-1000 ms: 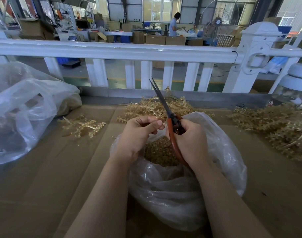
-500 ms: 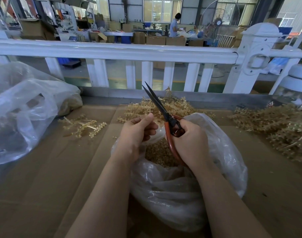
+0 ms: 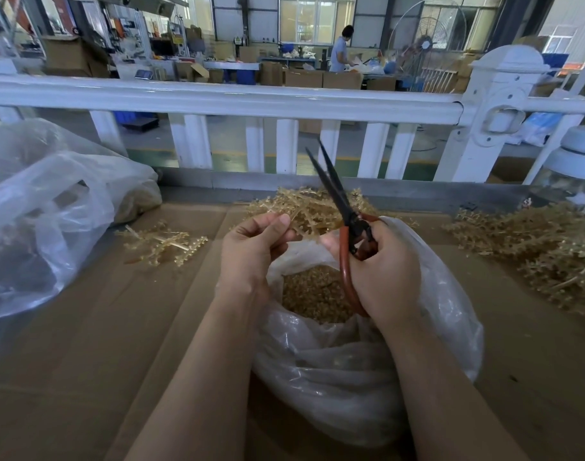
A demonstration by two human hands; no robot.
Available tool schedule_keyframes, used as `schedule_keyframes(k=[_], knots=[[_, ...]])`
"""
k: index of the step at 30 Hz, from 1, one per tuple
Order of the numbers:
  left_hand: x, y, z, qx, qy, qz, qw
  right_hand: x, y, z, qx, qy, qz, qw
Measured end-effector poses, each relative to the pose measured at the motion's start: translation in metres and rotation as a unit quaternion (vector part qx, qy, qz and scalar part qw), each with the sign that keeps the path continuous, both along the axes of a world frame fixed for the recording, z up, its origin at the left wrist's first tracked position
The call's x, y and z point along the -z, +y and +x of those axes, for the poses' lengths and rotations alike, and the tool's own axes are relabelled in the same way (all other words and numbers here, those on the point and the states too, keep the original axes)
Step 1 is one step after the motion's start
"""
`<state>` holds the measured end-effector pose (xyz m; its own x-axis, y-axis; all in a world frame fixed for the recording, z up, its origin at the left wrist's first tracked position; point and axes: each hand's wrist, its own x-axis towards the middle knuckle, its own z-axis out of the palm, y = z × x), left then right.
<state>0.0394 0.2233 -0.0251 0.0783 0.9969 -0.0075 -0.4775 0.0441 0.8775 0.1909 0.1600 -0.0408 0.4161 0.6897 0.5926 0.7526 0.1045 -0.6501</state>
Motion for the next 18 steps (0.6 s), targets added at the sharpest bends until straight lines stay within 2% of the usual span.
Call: schedule_keyframes(k=[4, 7, 18], knots=[[-0.0012, -0.0011, -0.001, 0.011, 0.032, 0.023, 0.999, 0.0045, 0.0019, 0.0035, -0.049, -0.039, -0.063, 0.996], [-0.0043, -0.0041, -0.0003, 0.038, 0.025, 0.036, 0.998, 0.0076, 0.0046, 0.0046, -0.059, -0.072, -0.092, 0.991], [-0.0032, -0.0024, -0.0039, 0.122, 0.004, 0.015, 0.992, 0.0086, 0.0057, 0.0062, -0.045, -0.116, -0.106, 0.987]])
